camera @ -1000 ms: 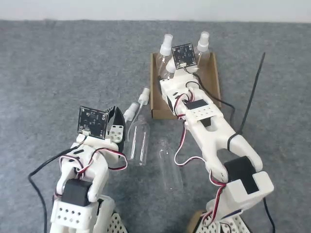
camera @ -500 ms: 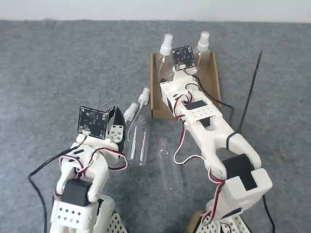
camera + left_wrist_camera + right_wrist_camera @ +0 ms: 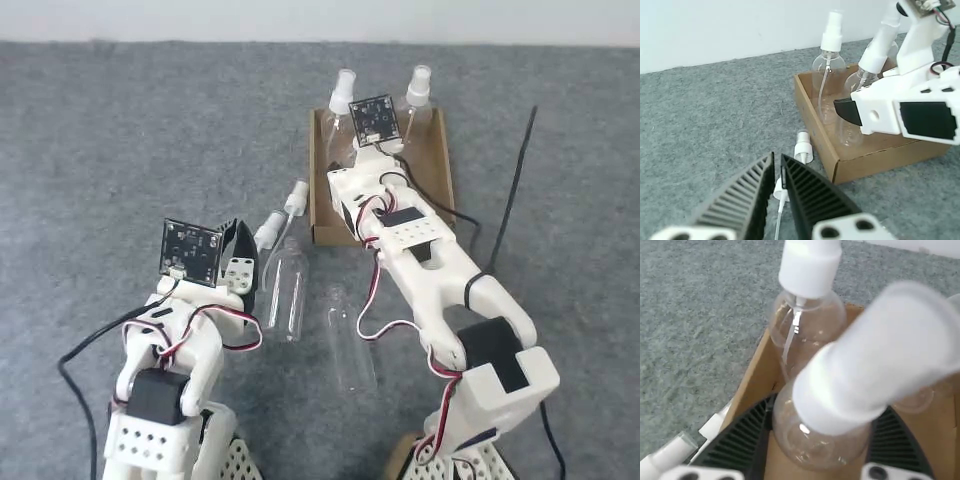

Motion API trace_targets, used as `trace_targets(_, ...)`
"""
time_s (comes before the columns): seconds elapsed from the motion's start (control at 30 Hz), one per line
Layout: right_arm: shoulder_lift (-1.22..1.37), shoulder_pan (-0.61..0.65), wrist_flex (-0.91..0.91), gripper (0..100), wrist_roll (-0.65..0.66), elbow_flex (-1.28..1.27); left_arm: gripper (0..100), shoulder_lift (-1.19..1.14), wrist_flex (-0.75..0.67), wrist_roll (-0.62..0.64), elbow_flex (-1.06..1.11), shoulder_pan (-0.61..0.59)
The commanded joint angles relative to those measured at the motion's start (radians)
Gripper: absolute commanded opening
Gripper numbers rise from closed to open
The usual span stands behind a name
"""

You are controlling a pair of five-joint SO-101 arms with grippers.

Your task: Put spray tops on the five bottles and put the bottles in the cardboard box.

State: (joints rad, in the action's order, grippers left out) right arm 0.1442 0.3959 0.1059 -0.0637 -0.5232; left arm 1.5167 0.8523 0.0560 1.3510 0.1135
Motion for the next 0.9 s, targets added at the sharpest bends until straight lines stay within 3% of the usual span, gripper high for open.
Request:
trace_targets(0.0,-0.019,0.007,-0.005,23.1,0.009,0.078,1,0.015,-0.029,0.005,-0.012,-0.005)
trace_targets(0.87,-0.019,0.041,-0.004,22.6,0.008,0.078,1,0.015,-0.029,0.005,-0.012,-0.005)
